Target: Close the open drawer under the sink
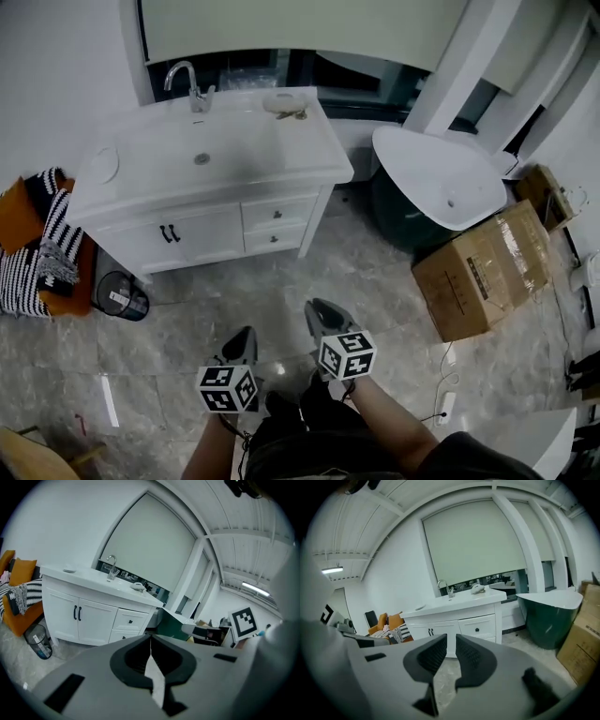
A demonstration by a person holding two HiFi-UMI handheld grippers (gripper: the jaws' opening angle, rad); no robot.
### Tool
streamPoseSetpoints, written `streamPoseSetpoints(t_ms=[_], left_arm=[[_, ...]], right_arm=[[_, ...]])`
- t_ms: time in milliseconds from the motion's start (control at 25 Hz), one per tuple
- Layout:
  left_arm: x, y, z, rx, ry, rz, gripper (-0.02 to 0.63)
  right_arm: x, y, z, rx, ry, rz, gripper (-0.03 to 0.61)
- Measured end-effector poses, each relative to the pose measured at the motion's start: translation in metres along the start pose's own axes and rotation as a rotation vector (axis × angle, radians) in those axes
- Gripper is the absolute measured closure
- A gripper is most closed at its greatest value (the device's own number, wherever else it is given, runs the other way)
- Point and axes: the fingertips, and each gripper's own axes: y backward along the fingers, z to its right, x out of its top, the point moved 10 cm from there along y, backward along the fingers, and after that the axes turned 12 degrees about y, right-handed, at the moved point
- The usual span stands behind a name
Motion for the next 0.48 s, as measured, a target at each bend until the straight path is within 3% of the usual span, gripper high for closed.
streamPoseSetpoints(t_ms=[240, 480], left_arm=[[-0.015, 0.007, 0.02, 0.004, -0.001, 0.002, 0.598], [-0.037, 0.016, 0.057, 0.028, -0.021, 0.035, 0.598]], right_arm=[[-0.012, 0.042, 0.018, -0.016, -0.05, -0.011, 0.526], [-0.022, 0.081, 0.029, 0.053, -0.014, 0.017, 0.535]])
